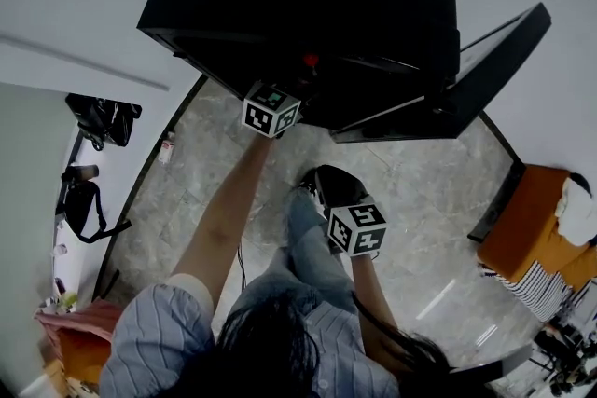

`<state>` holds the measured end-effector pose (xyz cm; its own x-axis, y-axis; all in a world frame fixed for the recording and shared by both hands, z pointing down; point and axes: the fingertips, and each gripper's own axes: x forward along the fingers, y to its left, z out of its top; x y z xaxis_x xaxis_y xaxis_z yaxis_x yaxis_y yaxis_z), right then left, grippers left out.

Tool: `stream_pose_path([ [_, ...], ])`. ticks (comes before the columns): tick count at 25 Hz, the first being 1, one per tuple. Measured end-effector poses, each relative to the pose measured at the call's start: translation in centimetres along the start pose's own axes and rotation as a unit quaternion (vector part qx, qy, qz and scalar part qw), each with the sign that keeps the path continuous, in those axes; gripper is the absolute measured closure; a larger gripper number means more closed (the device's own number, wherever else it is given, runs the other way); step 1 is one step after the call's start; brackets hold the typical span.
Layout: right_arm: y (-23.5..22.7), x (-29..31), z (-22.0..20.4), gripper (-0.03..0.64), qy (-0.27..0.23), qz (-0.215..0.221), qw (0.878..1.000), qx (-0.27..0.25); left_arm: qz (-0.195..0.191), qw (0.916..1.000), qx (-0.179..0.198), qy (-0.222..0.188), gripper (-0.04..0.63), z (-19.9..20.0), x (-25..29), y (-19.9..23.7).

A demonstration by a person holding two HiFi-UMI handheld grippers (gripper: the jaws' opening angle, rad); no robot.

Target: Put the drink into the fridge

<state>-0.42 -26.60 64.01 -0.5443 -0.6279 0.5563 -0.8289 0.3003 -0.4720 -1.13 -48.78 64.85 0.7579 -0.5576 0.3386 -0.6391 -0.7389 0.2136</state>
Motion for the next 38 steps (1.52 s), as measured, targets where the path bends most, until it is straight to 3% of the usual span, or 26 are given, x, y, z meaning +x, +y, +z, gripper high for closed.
stream_pose_path([
  [7, 0.1, 0.5, -0.3, 0.581, 0.004, 0.005, 1.000, 0.013, -0.031, 0.9990, 0.018, -0.026, 0.272, 0.2, 0.3, 0.2],
  [16, -0.7, 0.8, -0.4, 0.581, 0.011, -0.002, 1.000, 0.017, -0.038, 0.9988, 0.022, -0.020, 0.272, 1.3, 2.7, 2.0],
  [23, -1.8, 0.4, 0.3, 0.581, 0.008, -0.010, 1.000, 0.015, -0.049, 0.9985, -0.012, -0.021, 0.264, 1.2, 3.1, 2.1],
  [30, -2.1, -0.3, -0.3, 0.581, 0.011, -0.013, 1.000, 0.023, -0.039, 0.9990, -0.021, -0.005, 0.242, 0.9, 2.3, 2.4],
  [38, -1.4, -0.9, -0.1, 0.581, 0.008, -0.010, 1.000, 0.024, -0.029, 0.9978, -0.044, -0.040, 0.244, 1.9, -1.5, 2.2],
])
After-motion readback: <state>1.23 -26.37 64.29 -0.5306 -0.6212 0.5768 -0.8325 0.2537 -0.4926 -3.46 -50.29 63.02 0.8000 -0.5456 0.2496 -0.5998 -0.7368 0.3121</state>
